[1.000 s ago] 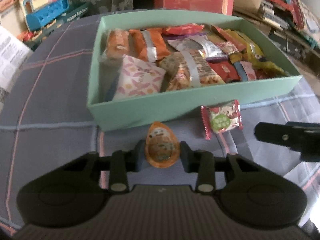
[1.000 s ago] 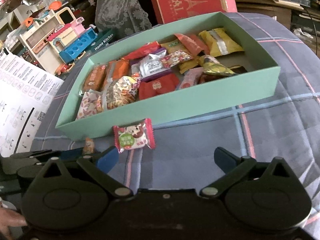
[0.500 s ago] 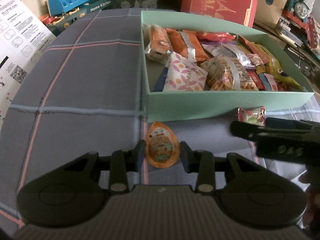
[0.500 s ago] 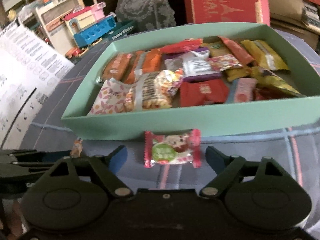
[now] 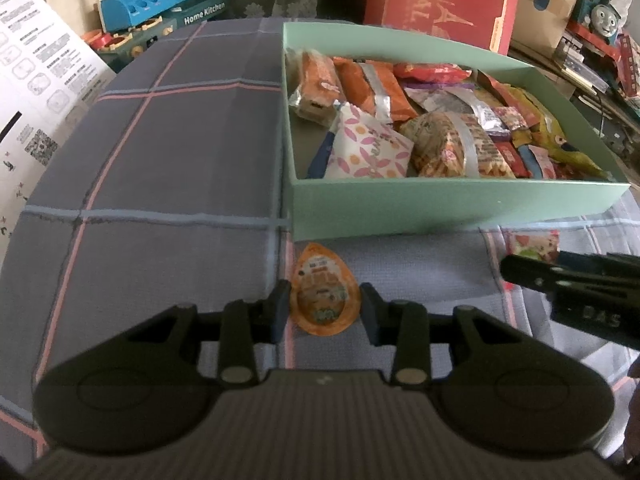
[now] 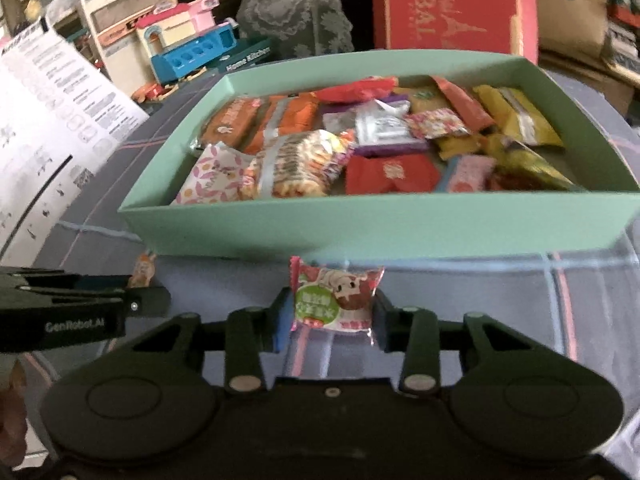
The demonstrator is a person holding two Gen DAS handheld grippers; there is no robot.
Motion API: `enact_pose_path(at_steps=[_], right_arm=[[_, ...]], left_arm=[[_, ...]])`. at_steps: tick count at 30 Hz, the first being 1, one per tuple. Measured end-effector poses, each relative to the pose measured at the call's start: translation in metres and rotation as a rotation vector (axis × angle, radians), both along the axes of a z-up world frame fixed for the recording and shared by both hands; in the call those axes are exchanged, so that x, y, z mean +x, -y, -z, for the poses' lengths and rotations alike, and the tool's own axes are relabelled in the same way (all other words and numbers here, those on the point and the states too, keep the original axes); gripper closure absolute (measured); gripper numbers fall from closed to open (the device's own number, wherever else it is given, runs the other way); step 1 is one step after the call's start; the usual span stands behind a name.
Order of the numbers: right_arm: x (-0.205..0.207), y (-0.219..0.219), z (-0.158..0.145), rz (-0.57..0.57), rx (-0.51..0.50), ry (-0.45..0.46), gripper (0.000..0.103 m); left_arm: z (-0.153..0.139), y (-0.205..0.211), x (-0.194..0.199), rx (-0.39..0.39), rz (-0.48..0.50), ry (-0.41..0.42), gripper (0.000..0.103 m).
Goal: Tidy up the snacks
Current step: 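Carry both candies into the mint-green box and open both tools to release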
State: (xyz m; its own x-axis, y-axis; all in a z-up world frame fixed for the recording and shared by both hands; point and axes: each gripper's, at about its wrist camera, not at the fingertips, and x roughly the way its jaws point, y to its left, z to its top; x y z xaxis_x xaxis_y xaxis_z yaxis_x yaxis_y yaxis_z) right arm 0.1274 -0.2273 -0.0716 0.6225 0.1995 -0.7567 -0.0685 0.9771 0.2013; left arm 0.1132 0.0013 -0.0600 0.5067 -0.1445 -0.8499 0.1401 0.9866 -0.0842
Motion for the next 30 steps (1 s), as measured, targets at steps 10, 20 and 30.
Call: enact_pose_path(at_steps=[10,20,30], right_arm=[[-0.030,0.036,-0.015,0.086,0.075,0.015,0.064],[-0.033,0.074,-0.059,0.151,0.107,0.149,0.064],[-0.004,0.132,-0.088,0.231,0.108,0.222,0.064]], left_arm=[[-0.015,0.012,-0.024,-0.020,0.043,-0.008,0.067],[-0.076,0.057,-0.005,-0.053,0.135,0.119,0.067],[-0.102,0.133,0.048,-0.057,0.249,0.164,0.067]])
